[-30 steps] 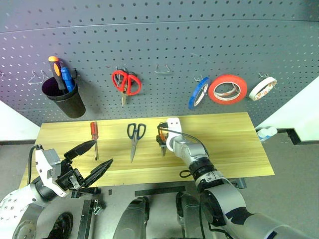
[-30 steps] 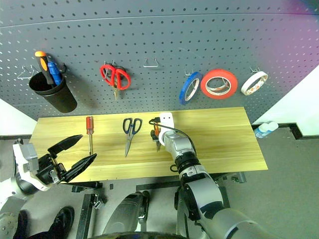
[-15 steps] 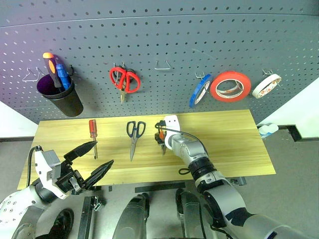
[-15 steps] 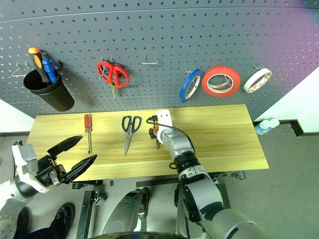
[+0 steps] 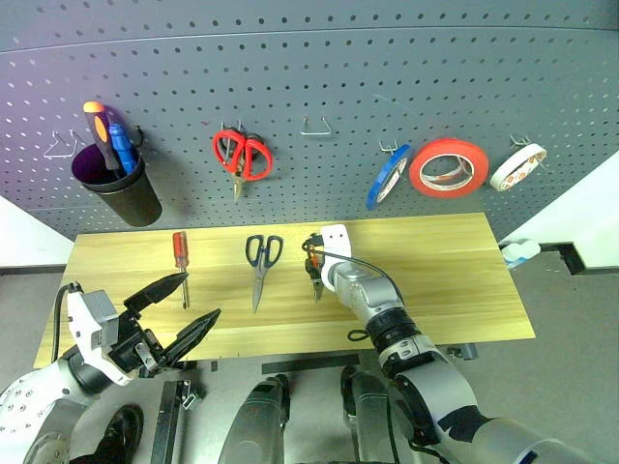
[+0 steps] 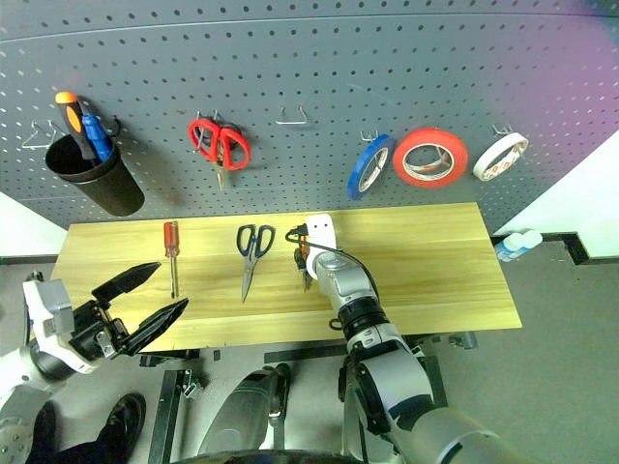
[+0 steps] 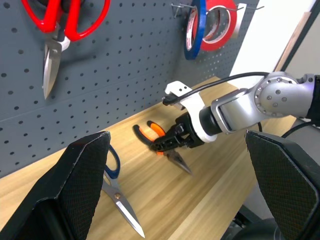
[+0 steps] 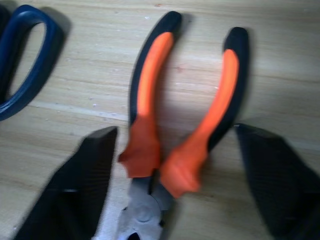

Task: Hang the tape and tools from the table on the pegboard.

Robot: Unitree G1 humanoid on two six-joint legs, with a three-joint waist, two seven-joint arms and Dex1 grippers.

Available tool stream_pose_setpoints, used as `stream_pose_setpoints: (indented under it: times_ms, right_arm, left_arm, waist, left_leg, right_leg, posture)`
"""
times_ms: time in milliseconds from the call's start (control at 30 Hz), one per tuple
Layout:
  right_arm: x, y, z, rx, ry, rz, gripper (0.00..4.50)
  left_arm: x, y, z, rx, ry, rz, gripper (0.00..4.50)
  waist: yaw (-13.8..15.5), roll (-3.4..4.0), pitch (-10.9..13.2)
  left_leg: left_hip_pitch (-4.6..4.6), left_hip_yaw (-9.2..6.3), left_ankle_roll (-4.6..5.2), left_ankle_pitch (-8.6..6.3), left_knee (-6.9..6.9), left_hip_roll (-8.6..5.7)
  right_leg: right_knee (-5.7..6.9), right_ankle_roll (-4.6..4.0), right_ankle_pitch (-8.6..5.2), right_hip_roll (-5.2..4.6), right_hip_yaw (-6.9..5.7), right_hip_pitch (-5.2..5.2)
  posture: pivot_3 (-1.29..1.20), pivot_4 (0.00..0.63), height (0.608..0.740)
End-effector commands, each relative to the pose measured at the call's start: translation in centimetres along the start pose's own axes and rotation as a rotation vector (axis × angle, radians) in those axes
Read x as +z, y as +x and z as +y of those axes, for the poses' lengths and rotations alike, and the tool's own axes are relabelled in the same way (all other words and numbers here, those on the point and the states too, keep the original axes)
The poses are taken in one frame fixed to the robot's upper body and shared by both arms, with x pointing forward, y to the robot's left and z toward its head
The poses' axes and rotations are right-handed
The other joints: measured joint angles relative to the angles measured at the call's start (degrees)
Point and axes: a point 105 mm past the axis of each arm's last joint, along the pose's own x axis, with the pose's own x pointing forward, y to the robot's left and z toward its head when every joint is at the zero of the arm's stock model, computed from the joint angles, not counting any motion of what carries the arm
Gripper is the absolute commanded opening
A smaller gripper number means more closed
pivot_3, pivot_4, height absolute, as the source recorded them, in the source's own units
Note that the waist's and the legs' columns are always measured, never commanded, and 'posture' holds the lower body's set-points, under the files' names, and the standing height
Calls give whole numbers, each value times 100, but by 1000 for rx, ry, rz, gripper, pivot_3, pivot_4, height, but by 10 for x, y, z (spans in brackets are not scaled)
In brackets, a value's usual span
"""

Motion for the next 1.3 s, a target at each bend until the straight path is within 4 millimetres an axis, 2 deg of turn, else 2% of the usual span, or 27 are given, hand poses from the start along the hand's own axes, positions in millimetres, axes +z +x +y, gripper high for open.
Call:
stream_pose_setpoints:
  times_ms: [33, 67, 300, 467, 600, 867, 1000, 1100, 1200, 1300]
  right_arm:
    - [-14, 1, 26, 67, -25, 30, 2159]
    - [-14, 1, 26, 67, -34, 29, 2051]
    - [-11, 1, 26, 67, -83, 0, 2052]
    - [-7, 1, 17, 51, -66, -20, 2052]
    - [3, -6, 16, 146, -17, -60, 2052]
    - [19, -49, 2, 364, 26, -203, 2052]
    - [18, -69, -4, 441, 44, -262, 2052]
    - [18, -85, -7, 512, 116, -319, 2052]
    - [14, -99, -7, 578, 107, -378, 2052]
    - [20, -114, -13, 625, 162, -468, 2052]
  left_arm:
    - [10, 0, -4, -13, 31, -23, 4500]
    - [10, 0, -4, -12, 31, -23, 4500]
    - [10, -2, -3, 1, 28, -21, 4500]
    - [10, -2, -2, 7, 26, -22, 4500]
    - [10, 0, -1, 2, 26, -28, 4500]
    - [8, 7, 5, -7, 25, -45, 4500]
    - [9, 11, 8, -14, 21, -59, 4500]
    - [9, 13, 11, -22, 27, -63, 4500]
    - [9, 15, 13, -29, 24, -68, 4500]
    - [10, 18, 15, -36, 28, -77, 4500]
  waist:
    - [-2, 0, 0]
    - [-3, 0, 1]
    - [-2, 0, 2]
    - [0, 0, 6]
    - [5, 0, 8]
    - [10, -1, 30]
    - [-18, -7, 31]
    - [-7, -7, 32]
    - [-8, -8, 31]
    - [-3, -11, 29]
  left_leg:
    - [0, -1, 0, 0, 0, 0]
    - [0, 0, 0, 0, 0, 0]
    - [0, -1, 0, 0, -2, 0]
    - [-1, -2, 0, 0, -4, 0]
    - [-2, -2, 0, 0, -15, 0]
    - [-19, -1, 0, 0, -53, -8]
    - [-61, 1, -4, 3, -52, -7]
    - [-62, 1, -6, 3, -57, -5]
    - [-64, 5, -6, 3, -51, -7]
    - [-65, 6, -6, 4, -45, -9]
  right_leg:
    - [0, 0, 0, 0, 0, 0]
    - [0, 0, 0, 0, 0, 0]
    - [0, 1, -1, 0, 0, -1]
    - [-1, 3, -2, 0, 0, -2]
    - [-7, 5, -4, 0, -1, -5]
    - [-15, 31, 3, -12, -1, -29]
    - [-5, 32, 6, -11, 0, -86]
    - [-5, 32, 6, -11, 0, -89]
    - [-7, 32, 7, -15, 1, -87]
    - [-8, 33, 7, -16, 1, -84]
  posture:
    - [174, 322, 740]
    - [175, 322, 740]
    - [177, 322, 740]
    - [173, 323, 740]
    - [161, 320, 740]
    - [113, 311, 740]
    - [90, 302, 740]
    - [68, 291, 740]
    - [52, 282, 740]
    - [41, 268, 740]
